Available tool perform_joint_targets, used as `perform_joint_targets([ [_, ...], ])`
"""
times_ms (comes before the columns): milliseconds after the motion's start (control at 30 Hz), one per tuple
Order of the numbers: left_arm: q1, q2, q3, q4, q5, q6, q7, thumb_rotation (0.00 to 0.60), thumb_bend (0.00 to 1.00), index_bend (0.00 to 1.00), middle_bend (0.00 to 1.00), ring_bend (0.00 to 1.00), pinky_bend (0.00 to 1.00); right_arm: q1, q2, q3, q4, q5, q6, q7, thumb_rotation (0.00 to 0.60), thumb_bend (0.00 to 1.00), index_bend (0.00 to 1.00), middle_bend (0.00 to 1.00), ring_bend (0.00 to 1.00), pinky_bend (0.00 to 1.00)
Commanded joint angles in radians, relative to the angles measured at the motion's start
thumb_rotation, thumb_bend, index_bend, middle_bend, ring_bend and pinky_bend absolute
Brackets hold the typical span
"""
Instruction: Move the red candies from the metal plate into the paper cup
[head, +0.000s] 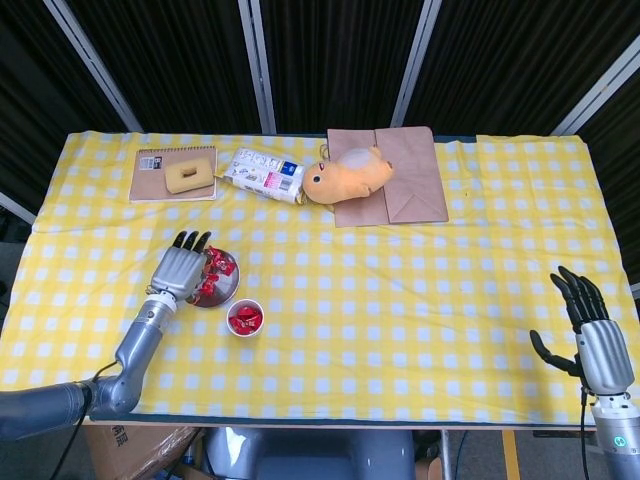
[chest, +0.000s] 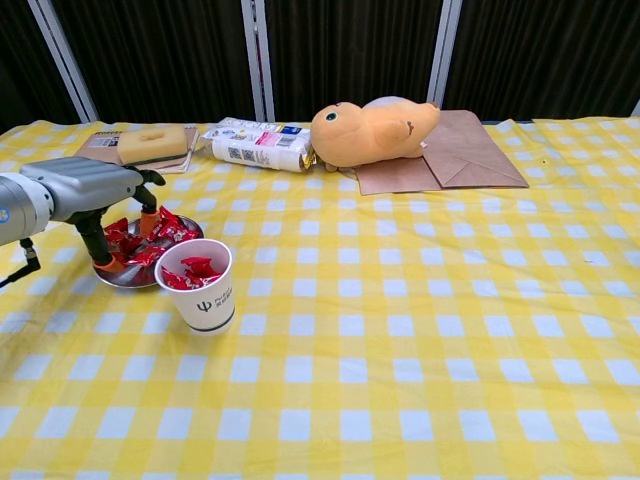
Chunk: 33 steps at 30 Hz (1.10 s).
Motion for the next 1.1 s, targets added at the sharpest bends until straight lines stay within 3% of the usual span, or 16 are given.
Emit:
perform_joint_targets([
  [33,0.0,-0.012,-0.001,0.017,-0.006,-0.006,0.0,0.6,0.21,0.44,0.0,0.0,0.0,0.0,0.0,0.0,0.0,0.001,0.0,0.0,0.6,0.42,0.0,0.0,0.0,0.0],
  [500,0.0,-0.057,-0.01,0.082,-0.014,-0.036,-0.023,0.6,0.3,0.46,0.0,0.0,0.0,0.001,0.002,-0.001,-0.001,-0.001,-0.003,0.002,0.6,0.42,0.0,0.0,0.0,0.0],
  [1100,-0.004,-0.068,-0.026,0.088,0.006,-0.034,-0.028,0.6,0.31,0.46,0.0,0.0,0.0,0.0,0.002,-0.002,0.0,-0.003,-0.001,0.005,0.6,0.42,0.0,0.0,0.0,0.0],
])
